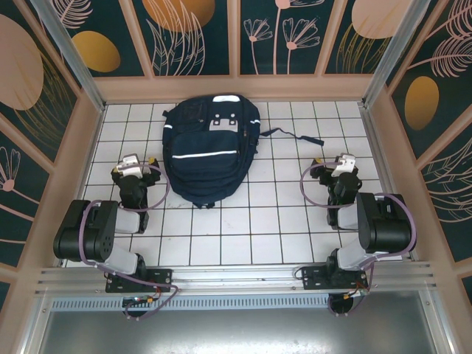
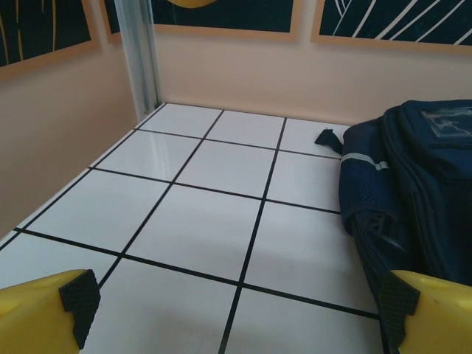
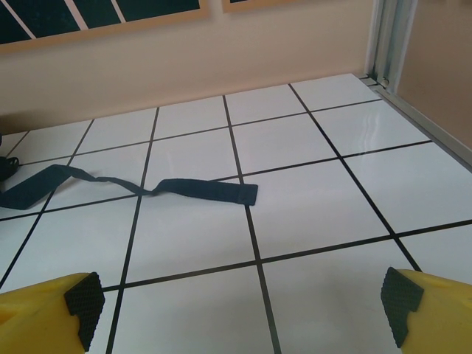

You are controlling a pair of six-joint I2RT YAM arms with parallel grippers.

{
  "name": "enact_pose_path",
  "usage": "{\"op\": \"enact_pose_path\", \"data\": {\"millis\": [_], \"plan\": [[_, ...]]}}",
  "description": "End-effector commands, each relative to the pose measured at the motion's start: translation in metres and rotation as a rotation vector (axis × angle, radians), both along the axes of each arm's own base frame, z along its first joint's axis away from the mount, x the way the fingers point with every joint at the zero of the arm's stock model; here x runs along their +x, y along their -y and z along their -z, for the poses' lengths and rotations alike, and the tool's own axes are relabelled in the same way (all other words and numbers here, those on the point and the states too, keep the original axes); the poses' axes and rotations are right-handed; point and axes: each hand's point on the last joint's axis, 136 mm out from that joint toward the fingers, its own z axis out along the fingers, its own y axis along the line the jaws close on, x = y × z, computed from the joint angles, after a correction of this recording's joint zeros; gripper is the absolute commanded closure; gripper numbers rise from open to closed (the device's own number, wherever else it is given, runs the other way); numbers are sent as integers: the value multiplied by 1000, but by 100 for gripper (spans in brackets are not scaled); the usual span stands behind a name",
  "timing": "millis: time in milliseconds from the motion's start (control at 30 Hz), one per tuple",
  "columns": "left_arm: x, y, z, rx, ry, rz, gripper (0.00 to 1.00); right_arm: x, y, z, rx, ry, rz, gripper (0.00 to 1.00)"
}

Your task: Pack books, pencil case, and school supplies into a backpack

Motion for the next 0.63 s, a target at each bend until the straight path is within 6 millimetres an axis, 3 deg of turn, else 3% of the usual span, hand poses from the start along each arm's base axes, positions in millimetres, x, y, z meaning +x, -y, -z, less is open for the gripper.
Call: {"op": "enact_pose_path", "data": {"millis": [0,533,600], "plan": [[2,4,-18,8,76,30,1,4,-5,-13,-13,51,-23,1],[2,4,-18,9,73,32,1,4,-5,-13,-13,51,-25,1],[2,4,-18,8,75,31,1,5,-14,-13,-14,47,-90,1]]}}
